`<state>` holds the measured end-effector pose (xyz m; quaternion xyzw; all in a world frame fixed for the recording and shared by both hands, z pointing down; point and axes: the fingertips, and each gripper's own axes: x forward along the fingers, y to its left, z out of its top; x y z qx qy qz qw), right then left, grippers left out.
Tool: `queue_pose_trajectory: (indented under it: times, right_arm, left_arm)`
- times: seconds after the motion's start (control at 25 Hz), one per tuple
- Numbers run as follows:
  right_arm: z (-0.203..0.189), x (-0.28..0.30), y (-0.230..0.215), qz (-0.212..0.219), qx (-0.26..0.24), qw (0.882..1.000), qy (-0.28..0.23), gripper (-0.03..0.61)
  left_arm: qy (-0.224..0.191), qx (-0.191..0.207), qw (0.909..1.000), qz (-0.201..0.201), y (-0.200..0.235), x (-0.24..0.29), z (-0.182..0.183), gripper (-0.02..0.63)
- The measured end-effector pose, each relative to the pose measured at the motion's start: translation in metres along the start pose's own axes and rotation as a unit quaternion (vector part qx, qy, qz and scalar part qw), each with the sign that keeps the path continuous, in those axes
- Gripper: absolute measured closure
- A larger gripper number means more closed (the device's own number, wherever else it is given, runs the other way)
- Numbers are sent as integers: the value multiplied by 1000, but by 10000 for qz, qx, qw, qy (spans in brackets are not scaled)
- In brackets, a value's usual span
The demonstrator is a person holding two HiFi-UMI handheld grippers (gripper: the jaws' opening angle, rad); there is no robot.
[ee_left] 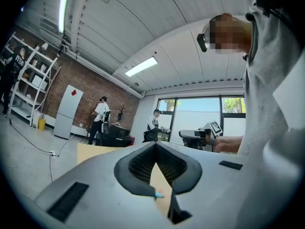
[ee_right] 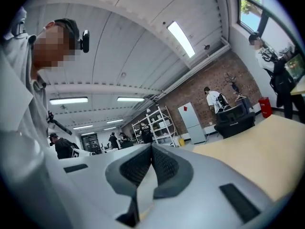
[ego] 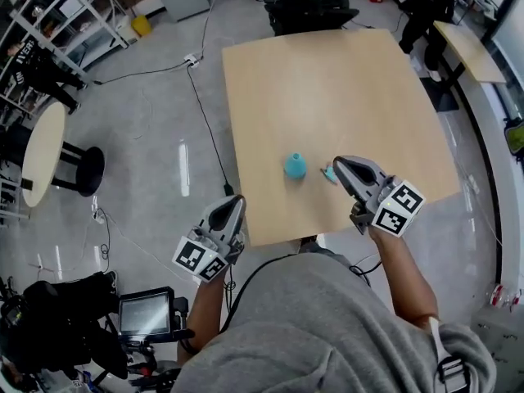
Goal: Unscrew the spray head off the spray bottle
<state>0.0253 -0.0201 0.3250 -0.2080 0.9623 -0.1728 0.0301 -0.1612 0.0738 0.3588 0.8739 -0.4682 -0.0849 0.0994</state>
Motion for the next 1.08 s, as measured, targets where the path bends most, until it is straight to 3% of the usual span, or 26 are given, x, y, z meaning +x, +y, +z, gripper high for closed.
queue_pose_trajectory:
  times: [0.28,0.48,0.76,0.92,1.08]
  right_arm:
    - [-16,-17,106,-339,-210,9991,-164,574]
    - [-31,-32,157,-471,-471,9978,-27,574]
    - [-19,-58,170,-539,-659,9963,83,574]
    - [-10,-59,172,-473,-794,9955,203,574]
    - [9,-66,160,-538,-927,9942,56,574]
  left_arm:
    - [-151,-200,9997,-56,-24,-107,6,611]
    - [-121,-140,9996,-197,-37,-141,6,611]
    - [-88,177,9993,-317,-69,-136,14,611]
    - [-173,-123,9991,-357,-77,-119,19,611]
    - [-168,94,9979,-626,-90,-86,25,611]
